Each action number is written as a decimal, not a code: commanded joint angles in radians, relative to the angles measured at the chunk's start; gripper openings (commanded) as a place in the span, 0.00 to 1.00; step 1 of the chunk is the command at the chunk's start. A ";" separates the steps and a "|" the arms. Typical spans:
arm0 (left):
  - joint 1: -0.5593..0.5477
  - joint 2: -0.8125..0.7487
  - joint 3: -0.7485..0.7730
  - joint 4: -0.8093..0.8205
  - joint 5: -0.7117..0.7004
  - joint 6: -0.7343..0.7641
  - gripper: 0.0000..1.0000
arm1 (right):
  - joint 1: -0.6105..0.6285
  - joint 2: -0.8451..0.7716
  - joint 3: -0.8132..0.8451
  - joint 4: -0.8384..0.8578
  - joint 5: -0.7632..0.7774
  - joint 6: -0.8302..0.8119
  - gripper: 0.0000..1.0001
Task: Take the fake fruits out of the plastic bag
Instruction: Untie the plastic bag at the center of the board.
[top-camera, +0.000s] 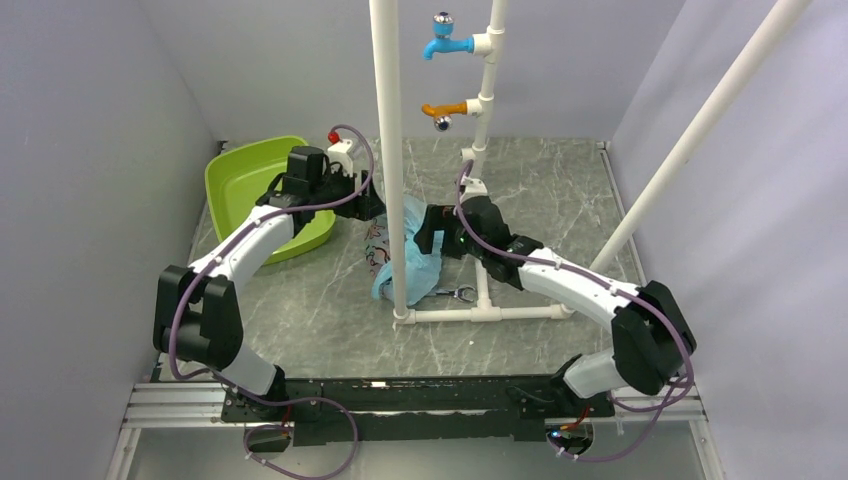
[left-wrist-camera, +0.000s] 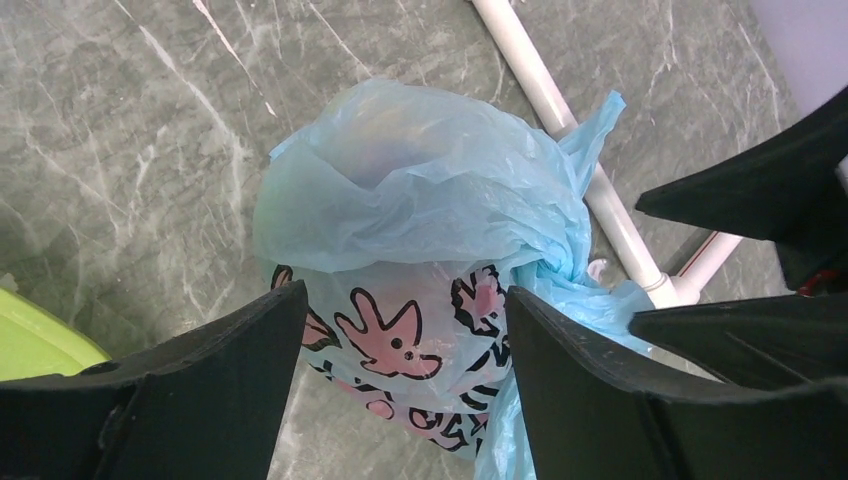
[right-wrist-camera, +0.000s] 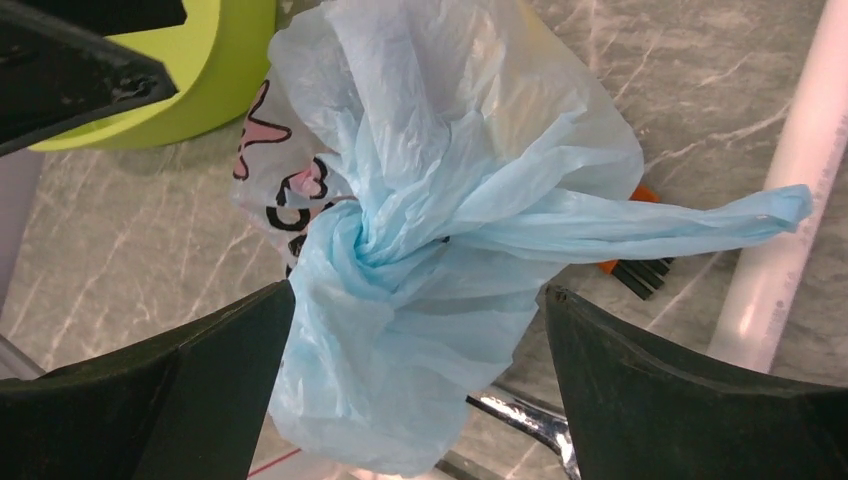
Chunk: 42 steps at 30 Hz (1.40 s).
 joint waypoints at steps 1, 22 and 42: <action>-0.004 -0.048 -0.006 0.023 -0.010 0.012 0.79 | 0.000 0.083 0.057 0.083 0.005 0.100 0.99; -0.004 -0.093 -0.032 0.034 -0.024 0.053 0.99 | -0.072 0.404 0.325 0.289 -0.789 -0.376 0.00; -0.008 0.067 0.081 -0.084 0.160 0.076 0.00 | -0.055 0.333 0.297 0.133 -0.488 -0.404 0.55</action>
